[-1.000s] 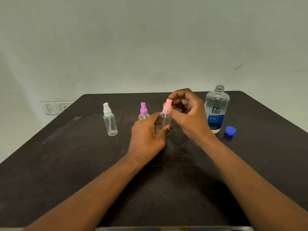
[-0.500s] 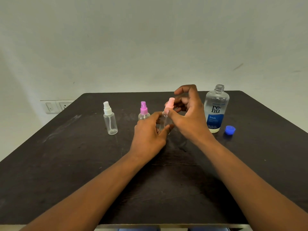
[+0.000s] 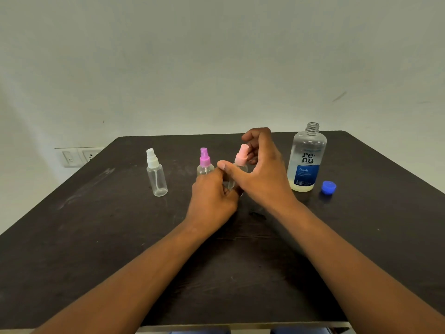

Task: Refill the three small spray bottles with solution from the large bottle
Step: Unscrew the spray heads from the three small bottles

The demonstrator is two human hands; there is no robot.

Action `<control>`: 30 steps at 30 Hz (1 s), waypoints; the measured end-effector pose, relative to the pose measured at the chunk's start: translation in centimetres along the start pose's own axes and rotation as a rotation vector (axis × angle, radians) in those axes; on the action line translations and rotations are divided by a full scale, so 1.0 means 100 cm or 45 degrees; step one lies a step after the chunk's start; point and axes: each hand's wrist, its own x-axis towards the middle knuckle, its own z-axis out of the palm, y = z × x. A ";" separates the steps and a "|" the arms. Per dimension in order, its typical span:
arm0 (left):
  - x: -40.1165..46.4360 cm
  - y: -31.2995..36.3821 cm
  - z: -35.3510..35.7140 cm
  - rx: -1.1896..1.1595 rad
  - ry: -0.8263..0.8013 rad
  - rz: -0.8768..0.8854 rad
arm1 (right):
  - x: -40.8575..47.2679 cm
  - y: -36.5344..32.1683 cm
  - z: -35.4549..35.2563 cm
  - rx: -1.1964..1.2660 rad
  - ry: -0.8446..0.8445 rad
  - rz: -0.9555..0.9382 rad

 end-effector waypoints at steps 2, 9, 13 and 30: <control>0.000 0.000 0.000 -0.008 0.015 0.002 | -0.001 -0.001 0.002 -0.015 0.066 0.004; 0.001 -0.001 0.002 -0.051 0.034 0.041 | 0.001 -0.003 -0.002 0.104 0.101 -0.022; 0.001 -0.001 0.004 -0.061 0.037 0.003 | 0.004 -0.007 -0.006 0.202 0.266 -0.169; 0.008 -0.005 0.009 -0.033 -0.059 -0.063 | 0.011 -0.001 -0.018 -0.386 0.253 -0.099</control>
